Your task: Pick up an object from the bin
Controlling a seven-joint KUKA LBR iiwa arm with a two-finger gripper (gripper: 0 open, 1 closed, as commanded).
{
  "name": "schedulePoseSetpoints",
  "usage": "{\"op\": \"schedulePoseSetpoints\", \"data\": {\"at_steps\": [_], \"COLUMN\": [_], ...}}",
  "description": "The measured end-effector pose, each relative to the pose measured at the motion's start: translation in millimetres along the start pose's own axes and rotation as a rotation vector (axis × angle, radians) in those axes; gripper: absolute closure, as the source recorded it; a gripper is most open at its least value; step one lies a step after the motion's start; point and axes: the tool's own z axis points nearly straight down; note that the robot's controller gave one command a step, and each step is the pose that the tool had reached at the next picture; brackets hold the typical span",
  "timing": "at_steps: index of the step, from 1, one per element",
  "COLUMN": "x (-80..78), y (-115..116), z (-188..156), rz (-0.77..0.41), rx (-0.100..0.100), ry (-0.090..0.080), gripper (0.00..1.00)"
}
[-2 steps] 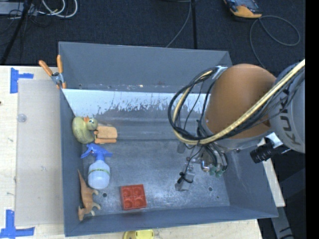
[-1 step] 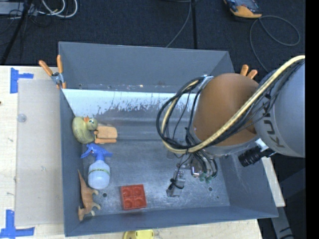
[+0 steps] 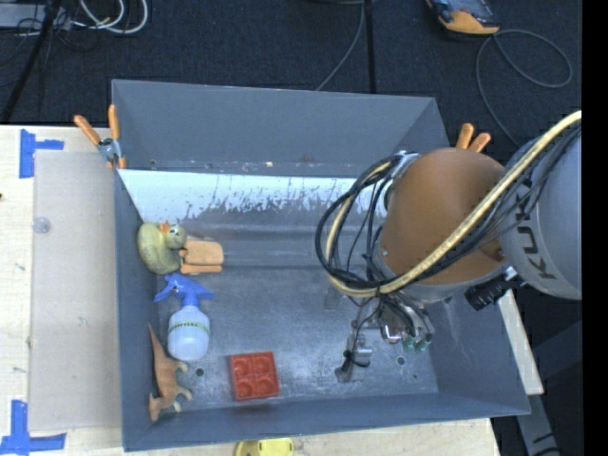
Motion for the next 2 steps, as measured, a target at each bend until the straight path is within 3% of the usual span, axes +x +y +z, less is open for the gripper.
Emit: {"op": "schedulePoseSetpoints", "data": {"at_steps": [1,2], "x": [2.3,-1.9], "y": [25,75], "z": [14,31], "rz": [0.116,0.021], "rx": [-0.003,-0.001], "ry": [-0.002,-0.001], "gripper": [0.00,0.00]}}
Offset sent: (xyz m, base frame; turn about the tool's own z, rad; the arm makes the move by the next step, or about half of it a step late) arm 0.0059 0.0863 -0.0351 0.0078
